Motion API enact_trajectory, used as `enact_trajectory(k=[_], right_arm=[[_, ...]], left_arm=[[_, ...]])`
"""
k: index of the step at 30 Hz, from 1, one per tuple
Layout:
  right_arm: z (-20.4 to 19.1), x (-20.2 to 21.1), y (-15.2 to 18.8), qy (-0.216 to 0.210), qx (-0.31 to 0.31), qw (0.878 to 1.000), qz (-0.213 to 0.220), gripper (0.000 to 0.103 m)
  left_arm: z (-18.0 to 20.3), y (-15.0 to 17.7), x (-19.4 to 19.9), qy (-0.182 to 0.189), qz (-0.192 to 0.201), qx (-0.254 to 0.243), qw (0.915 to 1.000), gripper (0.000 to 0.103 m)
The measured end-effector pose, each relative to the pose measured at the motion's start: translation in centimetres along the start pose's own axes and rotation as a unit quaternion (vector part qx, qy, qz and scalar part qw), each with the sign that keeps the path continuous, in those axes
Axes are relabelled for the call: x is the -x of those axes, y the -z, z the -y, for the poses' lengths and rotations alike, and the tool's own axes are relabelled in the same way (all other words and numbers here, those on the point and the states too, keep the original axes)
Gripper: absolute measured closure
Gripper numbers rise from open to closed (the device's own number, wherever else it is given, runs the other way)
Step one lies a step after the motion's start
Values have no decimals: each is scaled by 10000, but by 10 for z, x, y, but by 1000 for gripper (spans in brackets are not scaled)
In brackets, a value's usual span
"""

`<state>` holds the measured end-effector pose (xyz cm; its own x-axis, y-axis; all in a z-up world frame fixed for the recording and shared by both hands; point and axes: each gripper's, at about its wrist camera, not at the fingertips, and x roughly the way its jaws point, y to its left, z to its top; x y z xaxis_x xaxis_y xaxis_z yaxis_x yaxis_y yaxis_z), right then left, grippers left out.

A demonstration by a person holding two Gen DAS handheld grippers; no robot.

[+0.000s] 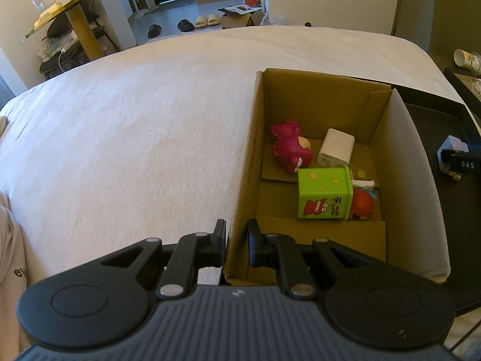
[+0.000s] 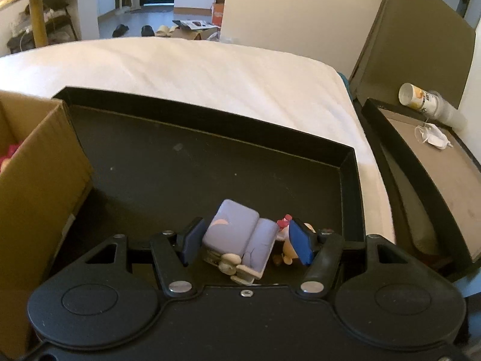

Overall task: Organize rigid objects
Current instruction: 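Move the right gripper to the lavender figure on the tray, then grasp the lavender figure with the right gripper and lift it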

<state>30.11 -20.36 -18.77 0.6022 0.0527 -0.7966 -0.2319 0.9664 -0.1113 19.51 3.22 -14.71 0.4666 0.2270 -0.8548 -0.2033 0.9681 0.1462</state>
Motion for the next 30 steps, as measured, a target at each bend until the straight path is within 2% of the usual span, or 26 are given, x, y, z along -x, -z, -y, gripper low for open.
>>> enact_trajectory(k=[3,14,30], right_arm=[[1,-1,4,-88,-109,9996,-225,55],[3,14,13,-388,-294,9980,-397,57],[-2,44,15,-663,-270,9968,-355,59]], left_arm=[[0,0,-1,4,-5,10,10000,90],[0,0,0,4,-6,3,10000,90],[0,0,-1,36,-14,-10,10000,90]])
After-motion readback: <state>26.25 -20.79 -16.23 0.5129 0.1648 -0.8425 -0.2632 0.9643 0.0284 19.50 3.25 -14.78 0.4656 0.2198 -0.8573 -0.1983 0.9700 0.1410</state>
